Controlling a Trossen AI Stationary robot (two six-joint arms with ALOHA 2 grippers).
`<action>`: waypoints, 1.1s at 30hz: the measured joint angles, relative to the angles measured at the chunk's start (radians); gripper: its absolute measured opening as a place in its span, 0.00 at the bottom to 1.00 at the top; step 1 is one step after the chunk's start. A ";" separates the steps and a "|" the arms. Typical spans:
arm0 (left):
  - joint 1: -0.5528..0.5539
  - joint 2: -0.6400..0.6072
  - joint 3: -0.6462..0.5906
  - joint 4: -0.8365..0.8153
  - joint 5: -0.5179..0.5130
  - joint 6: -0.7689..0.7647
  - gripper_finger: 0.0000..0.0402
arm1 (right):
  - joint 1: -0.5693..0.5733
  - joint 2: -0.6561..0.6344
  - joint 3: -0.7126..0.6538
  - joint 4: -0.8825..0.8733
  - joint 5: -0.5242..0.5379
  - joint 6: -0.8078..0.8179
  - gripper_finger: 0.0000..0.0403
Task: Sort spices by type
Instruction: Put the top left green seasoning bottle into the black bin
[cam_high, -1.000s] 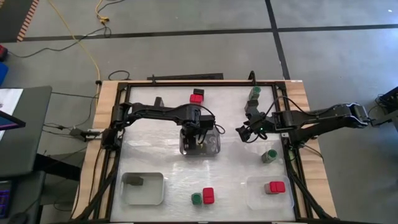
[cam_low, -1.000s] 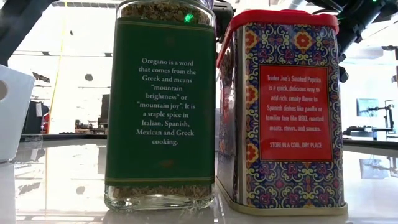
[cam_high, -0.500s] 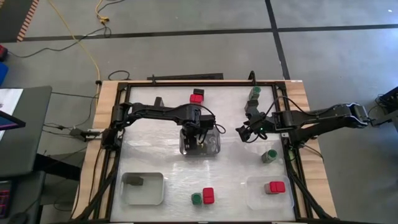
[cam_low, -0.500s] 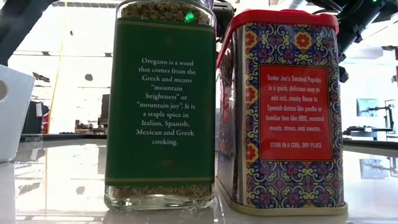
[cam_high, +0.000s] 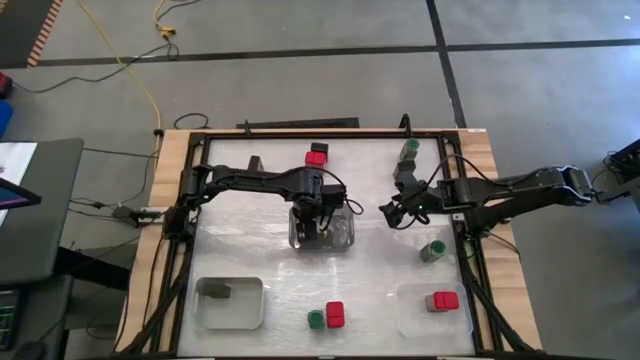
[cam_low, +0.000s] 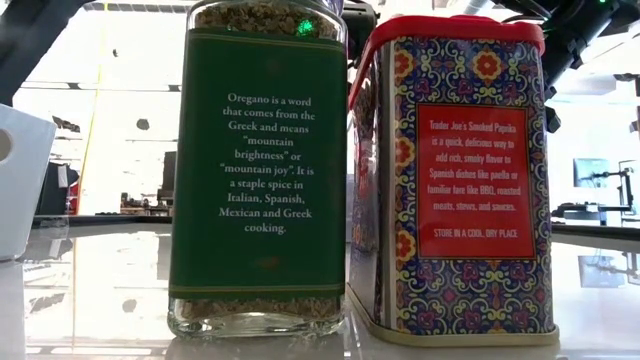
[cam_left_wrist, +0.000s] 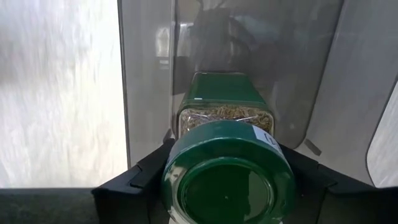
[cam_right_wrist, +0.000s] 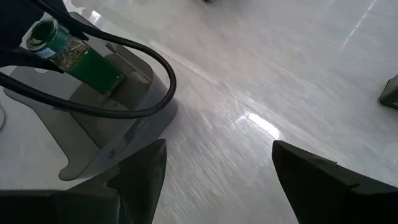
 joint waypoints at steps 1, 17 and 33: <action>0.000 0.000 0.000 0.001 0.000 0.000 0.53 | 0.000 0.000 0.000 0.000 0.000 0.000 0.79; 0.001 0.000 0.000 0.002 -0.018 -0.013 0.53 | 0.000 0.000 0.000 0.000 0.000 0.000 0.79; 0.001 0.000 0.000 -0.008 -0.019 -0.005 0.54 | 0.000 0.000 0.000 0.000 0.000 -0.001 0.79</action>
